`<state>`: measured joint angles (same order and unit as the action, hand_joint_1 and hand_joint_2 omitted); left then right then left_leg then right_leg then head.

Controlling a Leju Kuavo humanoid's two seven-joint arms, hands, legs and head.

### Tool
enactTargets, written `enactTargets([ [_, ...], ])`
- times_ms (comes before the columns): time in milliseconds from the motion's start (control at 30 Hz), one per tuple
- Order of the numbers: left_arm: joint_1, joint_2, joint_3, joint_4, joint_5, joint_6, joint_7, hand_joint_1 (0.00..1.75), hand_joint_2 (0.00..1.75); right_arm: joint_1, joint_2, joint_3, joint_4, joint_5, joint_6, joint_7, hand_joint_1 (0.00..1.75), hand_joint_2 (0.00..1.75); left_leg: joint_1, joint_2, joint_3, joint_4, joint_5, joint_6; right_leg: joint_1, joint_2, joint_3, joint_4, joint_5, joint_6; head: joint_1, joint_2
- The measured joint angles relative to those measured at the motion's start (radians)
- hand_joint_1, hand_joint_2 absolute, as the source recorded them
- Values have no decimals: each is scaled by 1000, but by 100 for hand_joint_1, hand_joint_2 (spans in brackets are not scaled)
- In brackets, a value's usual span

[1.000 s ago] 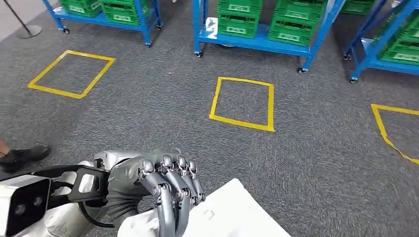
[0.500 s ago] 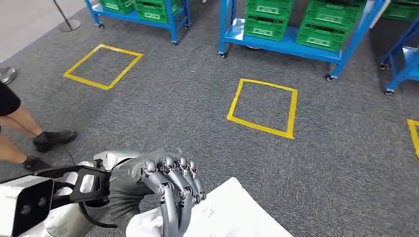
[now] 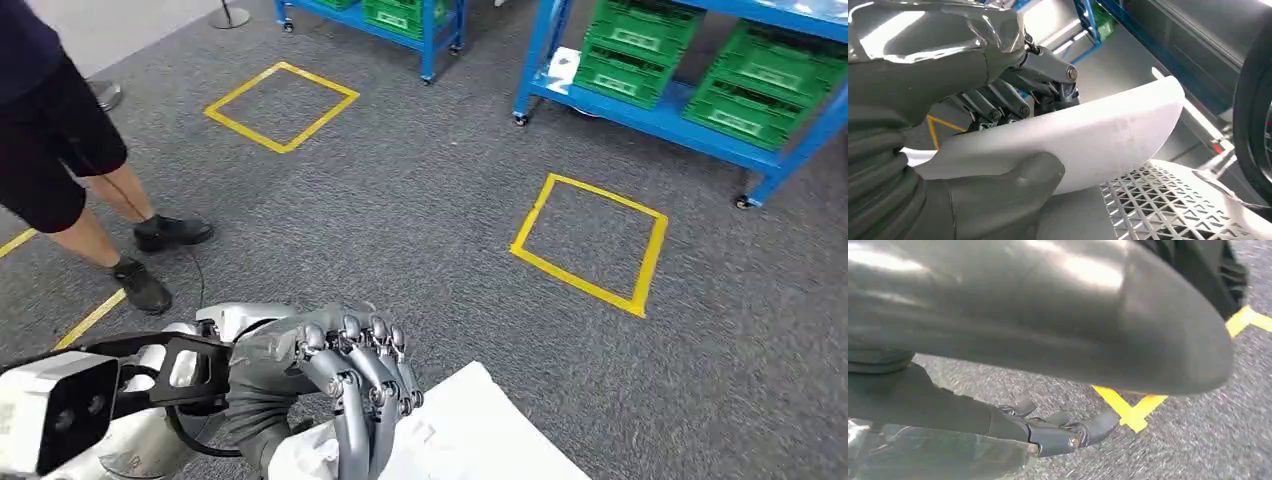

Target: Take the parts from the cabinet and place them on the table.

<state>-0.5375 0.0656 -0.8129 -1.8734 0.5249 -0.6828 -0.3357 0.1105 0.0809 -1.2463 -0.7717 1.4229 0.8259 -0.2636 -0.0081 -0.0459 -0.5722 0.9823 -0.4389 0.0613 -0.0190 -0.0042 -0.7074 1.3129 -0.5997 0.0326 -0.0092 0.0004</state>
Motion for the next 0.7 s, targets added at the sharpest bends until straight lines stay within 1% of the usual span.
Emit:
enactTargets([
  [33,0,0,-2,1,0,0,0,173,175,-1,-2,0,0,1,-1,0,0,0,3,-17,1,2,0,-3,-6,1,32,-76,36,17,0,0],
  [67,0,0,-3,2,0,0,0,173,175,-2,-4,-1,2,6,-3,-1,0,0,6,-31,1,6,-1,-7,-13,7,72,-166,76,32,0,0],
  [100,0,0,-3,3,1,-1,0,173,175,-3,-6,-3,3,8,-3,-2,0,0,10,-45,0,14,-6,-15,-22,31,125,-276,119,45,0,0],
  [133,0,0,-4,5,0,-3,0,173,175,-4,-6,-3,10,11,-3,-2,0,0,7,-54,-5,21,-11,-24,-22,67,136,-296,121,39,2,0],
  [167,0,0,-5,6,1,-3,0,173,175,-5,-7,-5,14,13,-4,-3,0,0,5,-63,-11,29,-14,-30,-19,55,140,-304,125,19,4,0],
  [200,0,0,-5,7,2,-5,1,173,175,-8,-9,-6,18,14,-8,-3,0,0,6,-68,-15,28,-11,-34,-15,49,138,-301,126,9,3,0],
  [233,0,2,-5,9,2,-5,0,173,175,-14,-11,-6,28,21,-21,-3,0,0,9,-75,-17,25,-8,-38,-10,43,138,-299,127,3,4,0],
  [267,0,3,-5,11,2,-6,0,173,175,-18,-15,-6,37,21,-29,-7,0,0,10,-80,-20,25,-8,-40,-11,36,138,-300,128,-4,4,0],
  [300,1,5,-5,13,3,-7,-2,173,175,-22,-16,-6,50,24,-39,-11,0,0,13,-71,-20,31,-15,-44,-18,26,140,-303,130,-11,4,0],
  [333,-2,6,-4,13,4,-8,-4,173,175,-23,-24,-6,57,26,-50,-14,0,0,7,-14,-37,64,-38,-50,-17,18,142,-303,127,-19,0,0],
  [367,-3,7,-4,14,4,-8,-6,173,175,-23,-25,-7,67,29,-58,-14,0,0,10,16,-65,126,-73,-55,-14,9,143,-303,126,-26,-5,0],
  [400,-2,8,-4,16,4,-8,-8,173,175,-23,-27,-8,79,32,-68,-14,0,0,13,32,-107,214,-113,-58,-10,-2,143,-303,124,-29,-4,0],
  [433,-2,10,-5,19,2,-7,-9,173,175,-23,-29,-8,89,34,-79,-14,0,0,14,38,-148,294,-144,-60,-7,-16,142,-303,123,-31,-5,0],
  [467,-1,12,-5,24,0,-6,-10,173,175,-24,-32,-9,100,35,-87,-14,0,0,15,40,-176,349,-156,-61,-5,-29,142,-303,121,-32,-5,0],
  [500,-1,14,-5,29,0,-6,-11,173,175,-27,-34,-10,111,37,-95,-14,0,0,15,41,-179,350,-145,-60,-2,-41,143,-303,121,-33,-5,0],
  [533,-2,15,-5,32,0,-5,-12,173,175,-32,-36,-10,123,40,-103,-14,0,0,15,42,-157,303,-114,-56,0,-52,144,-303,120,-34,-5,0],
  [567,-2,16,-5,34,0,-5,-14,173,175,-38,-37,-10,132,42,-109,-14,0,0,14,48,-113,217,-72,-50,3,-61,146,-303,119,-35,-5,0],
  [600,-3,16,-4,34,0,-5,-14,173,175,-42,-38,-10,140,42,-110,-14,0,0,8,67,-61,122,-33,-40,5,-70,148,-303,118,-36,-5,0],
  [633,-7,16,-4,34,0,-5,-14,173,175,-46,-38,-10,148,42,-111,-14,0,0,-5,130,-18,41,-24,-27,7,-79,151,-303,116,-35,-4,0],
  [667,-9,16,-5,36,0,-5,-15,173,175,-46,-38,-10,155,42,-111,-14,0,0,-11,136,-17,35,-30,-27,16,-88,149,-303,113,-29,-3,0],
  [700,-13,15,-5,37,0,-5,-15,173,175,-46,-40,-12,159,42,-111,-14,0,0,-13,119,-19,34,-27,-28,13,-97,149,-303,113,-28,-4,0],
])
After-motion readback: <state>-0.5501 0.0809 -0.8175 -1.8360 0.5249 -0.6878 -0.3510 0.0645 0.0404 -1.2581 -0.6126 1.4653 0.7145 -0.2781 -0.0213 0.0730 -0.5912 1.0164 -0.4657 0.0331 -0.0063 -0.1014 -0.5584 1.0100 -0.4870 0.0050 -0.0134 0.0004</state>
